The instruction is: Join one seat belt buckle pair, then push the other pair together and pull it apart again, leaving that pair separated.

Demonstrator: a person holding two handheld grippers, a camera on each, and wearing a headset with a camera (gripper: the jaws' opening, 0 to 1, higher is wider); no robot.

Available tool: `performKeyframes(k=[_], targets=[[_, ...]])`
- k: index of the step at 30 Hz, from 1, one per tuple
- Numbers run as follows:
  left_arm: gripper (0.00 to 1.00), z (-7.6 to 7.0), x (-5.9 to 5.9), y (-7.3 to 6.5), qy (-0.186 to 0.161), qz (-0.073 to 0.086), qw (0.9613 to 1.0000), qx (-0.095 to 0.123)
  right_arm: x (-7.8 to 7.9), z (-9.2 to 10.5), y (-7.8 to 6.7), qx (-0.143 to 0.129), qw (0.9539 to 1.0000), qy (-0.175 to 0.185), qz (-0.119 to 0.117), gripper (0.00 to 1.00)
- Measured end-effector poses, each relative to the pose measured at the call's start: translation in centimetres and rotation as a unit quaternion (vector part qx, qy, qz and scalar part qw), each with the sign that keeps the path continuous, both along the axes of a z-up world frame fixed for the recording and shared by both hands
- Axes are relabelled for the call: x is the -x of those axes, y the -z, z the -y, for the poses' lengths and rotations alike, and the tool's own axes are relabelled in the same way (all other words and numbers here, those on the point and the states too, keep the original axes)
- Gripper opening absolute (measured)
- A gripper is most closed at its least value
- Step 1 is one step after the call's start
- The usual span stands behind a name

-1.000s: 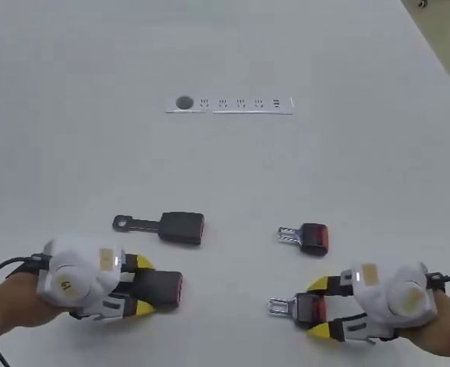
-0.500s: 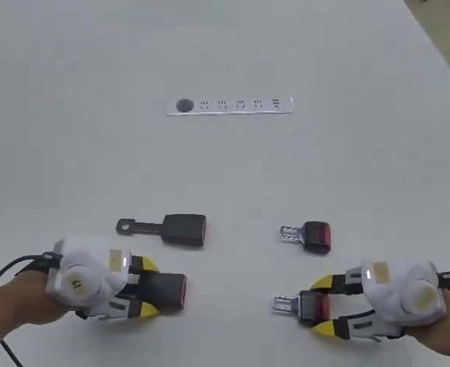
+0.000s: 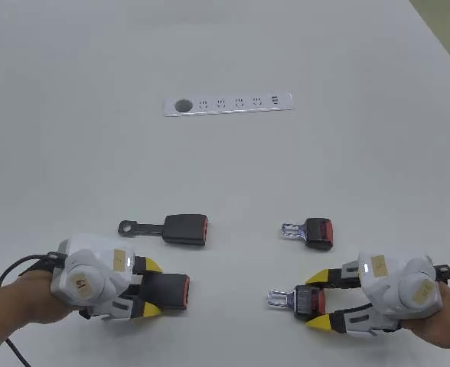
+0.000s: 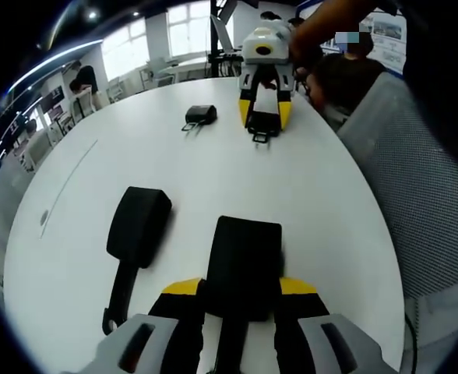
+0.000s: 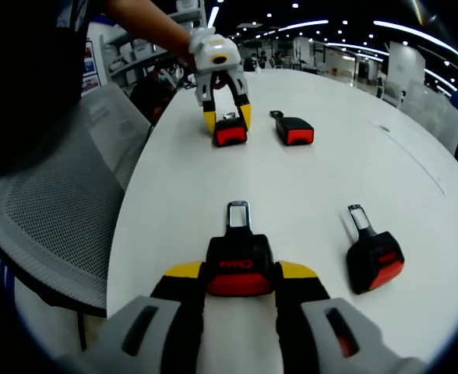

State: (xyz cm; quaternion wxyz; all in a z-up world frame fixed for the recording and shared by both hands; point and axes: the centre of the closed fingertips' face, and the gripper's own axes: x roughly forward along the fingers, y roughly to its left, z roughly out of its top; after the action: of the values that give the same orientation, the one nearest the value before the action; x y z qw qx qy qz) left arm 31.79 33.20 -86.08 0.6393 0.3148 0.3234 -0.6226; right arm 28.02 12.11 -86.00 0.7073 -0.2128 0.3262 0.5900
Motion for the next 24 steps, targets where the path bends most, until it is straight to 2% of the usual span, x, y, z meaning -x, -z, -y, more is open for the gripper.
performKeyframes(k=[16,24], targets=[[0.36,0.1,0.0,0.1,0.005,0.0,0.9999,-0.012,-0.7,-2.8,-0.1,-0.021,0.9997,-0.008,0.003,0.35],[0.36,0.2,0.0,0.0,0.004,-0.001,0.9999,-0.013,-1.2,-5.7,-0.2,-0.037,0.9991,-0.019,0.006,0.36]])
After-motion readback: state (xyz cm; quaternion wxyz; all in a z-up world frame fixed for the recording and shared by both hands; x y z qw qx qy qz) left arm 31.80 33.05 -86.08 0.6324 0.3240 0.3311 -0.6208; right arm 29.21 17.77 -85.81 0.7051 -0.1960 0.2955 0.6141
